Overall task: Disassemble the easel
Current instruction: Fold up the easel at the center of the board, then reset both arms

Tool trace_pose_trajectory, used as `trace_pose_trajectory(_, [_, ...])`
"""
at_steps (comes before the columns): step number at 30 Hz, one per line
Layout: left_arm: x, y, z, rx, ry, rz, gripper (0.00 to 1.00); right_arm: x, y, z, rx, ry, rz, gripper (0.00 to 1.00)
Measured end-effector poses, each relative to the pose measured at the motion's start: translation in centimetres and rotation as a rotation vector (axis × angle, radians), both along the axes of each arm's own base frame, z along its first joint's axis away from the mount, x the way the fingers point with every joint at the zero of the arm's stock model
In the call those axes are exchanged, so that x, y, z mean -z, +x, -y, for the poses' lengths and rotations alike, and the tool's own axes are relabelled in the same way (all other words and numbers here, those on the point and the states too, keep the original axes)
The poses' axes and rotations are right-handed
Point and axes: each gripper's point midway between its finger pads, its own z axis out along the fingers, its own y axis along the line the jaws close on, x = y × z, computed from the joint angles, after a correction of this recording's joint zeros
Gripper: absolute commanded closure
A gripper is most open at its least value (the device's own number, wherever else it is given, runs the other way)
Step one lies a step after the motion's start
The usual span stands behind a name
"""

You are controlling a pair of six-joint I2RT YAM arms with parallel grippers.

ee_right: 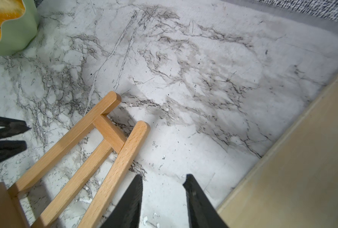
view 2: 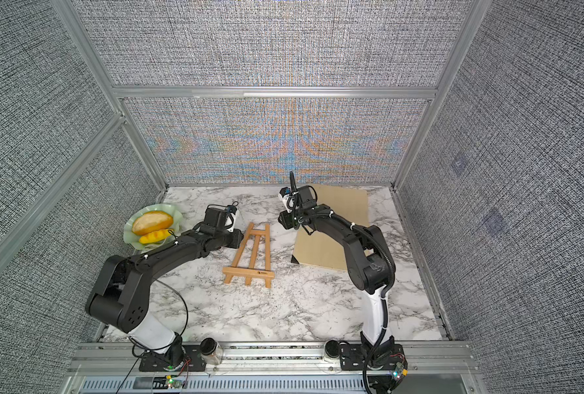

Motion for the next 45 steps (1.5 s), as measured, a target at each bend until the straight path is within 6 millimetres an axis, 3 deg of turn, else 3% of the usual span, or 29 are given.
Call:
trace_pose_trajectory(7, [-6.0, 0.0, -1.9, -0.065, 0.007, 0.171, 0.65, -3.9, -1.2, 4.1, 0.069, 0.007, 0.074, 0.6])
trace_pose_trajectory(12, [-9.2, -0.7, -3.5, -0.113, 0.015, 0.269, 0.65, -5.5, -3.2, 6.4, 0.108, 0.006, 0.101, 0.6])
trace_pose_trajectory(17, [-11.3, -1.9, -5.8, -0.191, 0.025, 0.391, 0.58, -7.3, -5.4, 8.7, 0.153, 0.008, 0.143, 0.6])
trace_pose_trajectory(20, [-11.6, -2.6, -7.3, -0.234, 0.052, 0.455, 0.52, -7.9, -6.3, 10.3, 0.194, 0.002, 0.162, 0.6])
trace_pose_trajectory(26, [-13.0, -2.9, -11.5, -0.403, 0.136, 0.584, 0.17, -8.3, -8.0, 13.2, 0.265, -0.003, 0.183, 0.6])
trace_pose_trajectory(30, [-11.2, -3.3, -14.7, -0.517, 0.243, 0.636, 0.06, -7.9, -8.5, 15.0, 0.319, -0.005, 0.187, 0.59])
trace_pose_trajectory(37, [-4.1, -4.0, -18.7, -0.616, 0.393, 0.622, 0.02, -6.3, -8.9, 19.1, 0.448, -0.008, 0.197, 0.59])
trace_pose_trajectory(41, [-1.0, -5.1, -19.8, -0.627, 0.426, 0.642, 0.01, -6.1, -9.0, 21.2, 0.519, 0.0, 0.223, 0.58])
trace_pose_trajectory(45, [-0.5, -5.4, -20.0, -0.632, 0.415, 0.707, 0.01, -5.0, -9.2, 23.3, 0.584, -0.004, 0.224, 0.58])
